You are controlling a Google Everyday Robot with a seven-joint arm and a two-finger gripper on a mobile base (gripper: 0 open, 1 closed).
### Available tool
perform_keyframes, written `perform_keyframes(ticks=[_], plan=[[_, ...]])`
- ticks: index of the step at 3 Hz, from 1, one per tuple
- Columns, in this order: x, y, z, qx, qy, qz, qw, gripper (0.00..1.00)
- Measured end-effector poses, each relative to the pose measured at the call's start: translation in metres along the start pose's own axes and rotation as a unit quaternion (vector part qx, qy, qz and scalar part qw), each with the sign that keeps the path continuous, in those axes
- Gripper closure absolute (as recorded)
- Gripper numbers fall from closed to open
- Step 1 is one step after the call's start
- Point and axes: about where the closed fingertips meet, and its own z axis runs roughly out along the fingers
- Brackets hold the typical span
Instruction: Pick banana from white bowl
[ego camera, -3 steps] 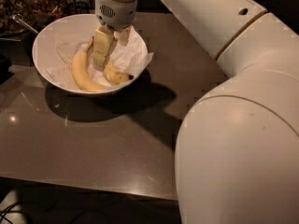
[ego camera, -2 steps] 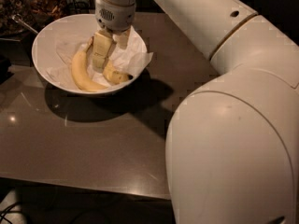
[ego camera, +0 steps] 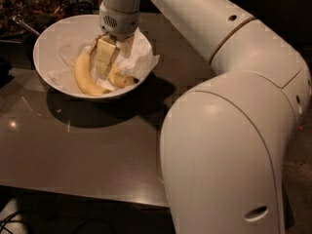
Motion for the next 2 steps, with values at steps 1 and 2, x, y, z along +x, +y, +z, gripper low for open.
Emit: perform_keyframes(ticks=[1, 2], plan=[[-0.0008, -0.0015, 0.0106, -0.011, 0.005, 0.004, 0.9999, 0.3], [-0.0022, -0.0028, 0.0188, -0.019, 0.01, 0.008, 0.9997, 0.37]])
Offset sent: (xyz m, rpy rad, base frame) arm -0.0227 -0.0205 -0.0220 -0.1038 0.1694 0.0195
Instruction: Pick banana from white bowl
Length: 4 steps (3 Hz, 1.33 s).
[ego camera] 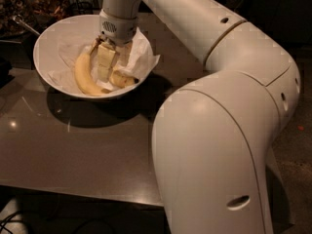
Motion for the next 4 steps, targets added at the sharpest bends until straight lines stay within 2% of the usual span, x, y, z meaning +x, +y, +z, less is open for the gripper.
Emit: perform_keyframes(ticks=[4], plan=[[0.003, -0.011, 0.03, -0.028, 0.018, 0.023, 0.9992, 0.42]])
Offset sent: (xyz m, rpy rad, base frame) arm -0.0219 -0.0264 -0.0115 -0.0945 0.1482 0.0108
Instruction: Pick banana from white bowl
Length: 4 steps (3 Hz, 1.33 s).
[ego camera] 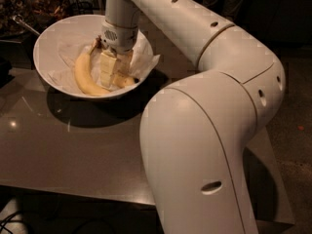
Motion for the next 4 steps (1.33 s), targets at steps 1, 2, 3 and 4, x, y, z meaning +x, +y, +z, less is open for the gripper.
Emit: perform_keyframes(ticks=[1, 2, 3, 4], plan=[[-0.0005, -0.0026, 0.0079, -0.005, 0.006, 0.003, 1.0, 0.4], [-0.0004, -0.0027, 0.008, -0.005, 0.006, 0.003, 1.0, 0.6], [-0.0004, -0.0027, 0.008, -0.005, 0.006, 0.003, 1.0, 0.83], [-0.0005, -0.0027, 0.008, -0.005, 0.006, 0.003, 1.0, 1.0]])
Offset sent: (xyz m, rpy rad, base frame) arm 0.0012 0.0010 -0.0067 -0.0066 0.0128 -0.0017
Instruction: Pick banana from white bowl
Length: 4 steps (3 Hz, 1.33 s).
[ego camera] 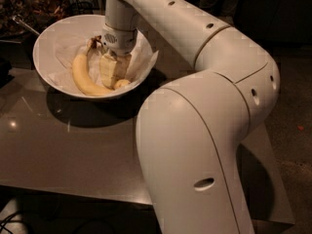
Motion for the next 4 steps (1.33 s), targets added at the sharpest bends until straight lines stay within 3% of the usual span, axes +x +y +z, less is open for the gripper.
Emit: perform_keyframes(ticks=[1, 2, 3, 4], plan=[[-0.01, -0.003, 0.002, 0.008, -0.018, -0.006, 0.9998, 1.0], [0.003, 0.003, -0.014, 0.032, -0.05, -0.031, 0.9977, 1.0], [0.029, 0.026, -0.034, 0.052, -0.072, -0.057, 0.9944, 1.0], [0.052, 0.055, -0.053, 0.075, -0.085, -0.1, 0.9886, 1.0]])
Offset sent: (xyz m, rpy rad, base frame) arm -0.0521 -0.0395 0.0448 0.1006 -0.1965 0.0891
